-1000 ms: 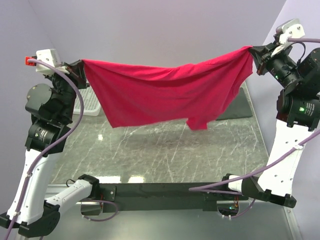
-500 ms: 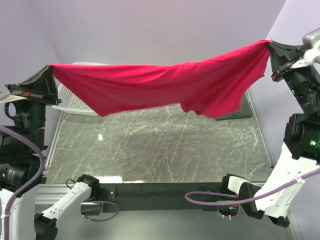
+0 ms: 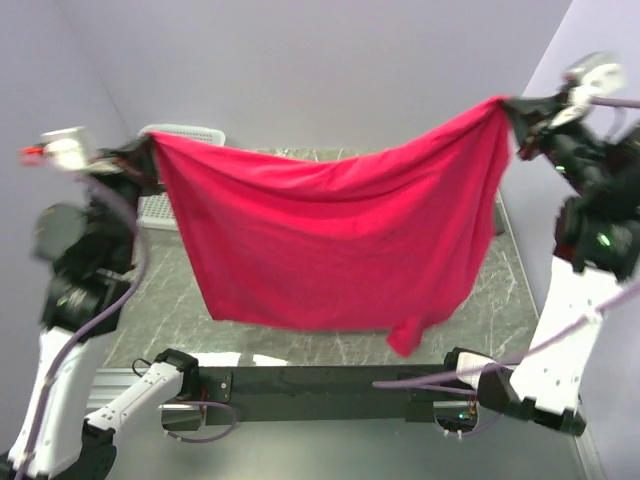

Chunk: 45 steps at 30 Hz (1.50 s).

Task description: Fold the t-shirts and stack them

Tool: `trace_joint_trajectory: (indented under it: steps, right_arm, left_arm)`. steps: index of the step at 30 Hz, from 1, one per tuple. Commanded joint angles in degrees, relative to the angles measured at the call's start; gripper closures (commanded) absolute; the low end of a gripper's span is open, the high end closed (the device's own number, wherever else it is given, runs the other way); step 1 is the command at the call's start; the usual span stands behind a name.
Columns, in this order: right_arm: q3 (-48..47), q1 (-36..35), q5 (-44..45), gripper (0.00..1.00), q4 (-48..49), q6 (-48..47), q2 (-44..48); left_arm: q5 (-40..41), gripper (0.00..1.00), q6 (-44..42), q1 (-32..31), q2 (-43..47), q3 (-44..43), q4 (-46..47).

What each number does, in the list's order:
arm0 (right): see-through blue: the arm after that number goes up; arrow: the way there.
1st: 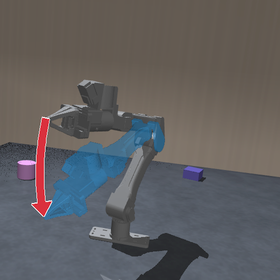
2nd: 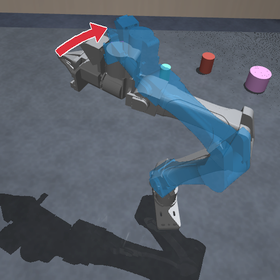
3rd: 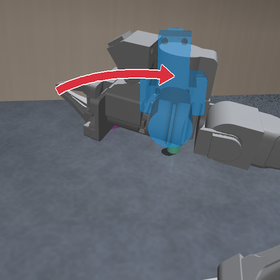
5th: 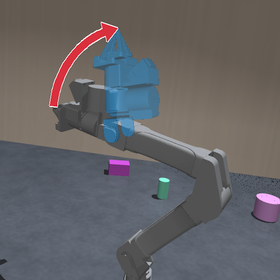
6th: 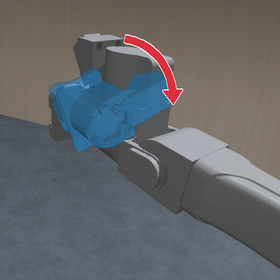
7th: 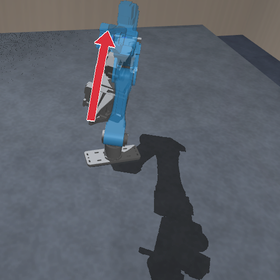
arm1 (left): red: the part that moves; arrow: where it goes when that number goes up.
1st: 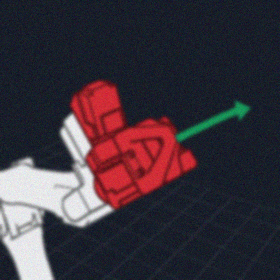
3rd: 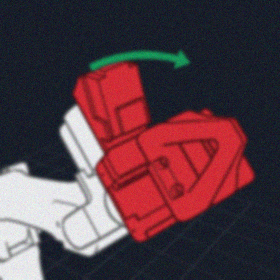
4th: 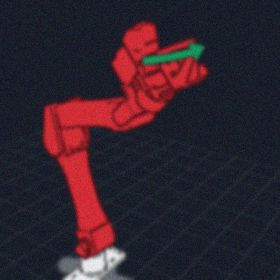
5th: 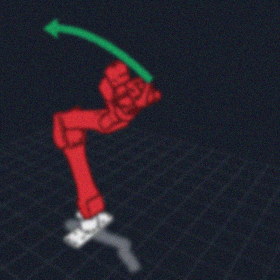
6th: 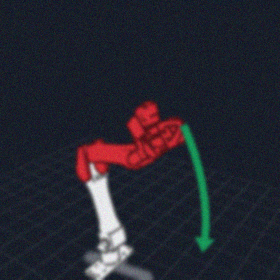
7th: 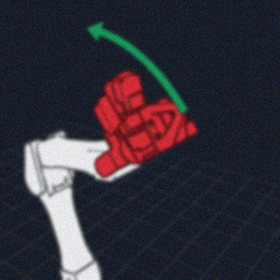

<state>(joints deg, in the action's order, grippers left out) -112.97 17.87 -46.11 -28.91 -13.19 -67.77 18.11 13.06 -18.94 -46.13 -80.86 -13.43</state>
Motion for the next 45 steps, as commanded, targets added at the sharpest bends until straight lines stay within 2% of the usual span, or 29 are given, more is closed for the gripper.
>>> trace_joint_trajectory:
  steps: [1,2,7,10,14,16,20,29,38,43,45]
  right_arm:
    - [13.2,-1.9,-2.7,1.00,0.1,-4.3,-2.6]
    - [19.9,-2.7,-2.4,1.00,0.6,-5.3,-2.7]
    - [38.0,-11.5,1.1,1.00,5.3,-14.8,-7.3]
    - [40.1,-15.6,7.1,1.00,8.1,-16.7,-15.2]
    - [31.3,-19.9,13.0,1.00,5.8,-14.2,-31.4]
    - [25.2,-20.2,15.5,1.00,3.2,-12.0,-35.9]
    - [20.4,-20.3,18.8,1.00,2.7,-9.9,-42.8]
    - [17.2,-20.5,24.7,1.00,4.7,-7.2,-46.8]
    - [15.8,-20.4,27.2,1.00,1.4,-8.0,-49.8]
    - [15.0,-20.3,26.9,0.94,0.2,-8.4,-50.3]
    - [14.1,-20.3,26.5,0.87,-1.6,-9.4,-50.5]
  left_arm:
    - [0.1,0.99,1.6,0.3,-4.4,7.6,3.5]
    - [-0.4,0.99,2.2,0.3,-6.1,11.8,5.0]
    - [-0.9,0.99,4.4,0.6,-13.0,24.2,11.0]
    - [-0.8,0.99,5.8,1.6,-20.2,28.3,13.0]
    - [-0.4,1.00,8.0,3.6,-32.4,26.2,14.3]
    - [0.2,1.00,8.7,4.1,-35.8,23.6,13.6]
    - [1.8,0.99,9.1,4.8,-42.7,20.3,12.2]
    - [4.7,0.99,7.5,6.1,-52.0,12.8,11.2]
    - [4.7,0.99,6.6,6.7,-56.0,9.6,9.4]
    - [1.6,0.99,5.9,6.8,-57.1,7.3,8.6]
    - [0.4,0.99,5.9,6.8,-56.6,6.9,8.3]
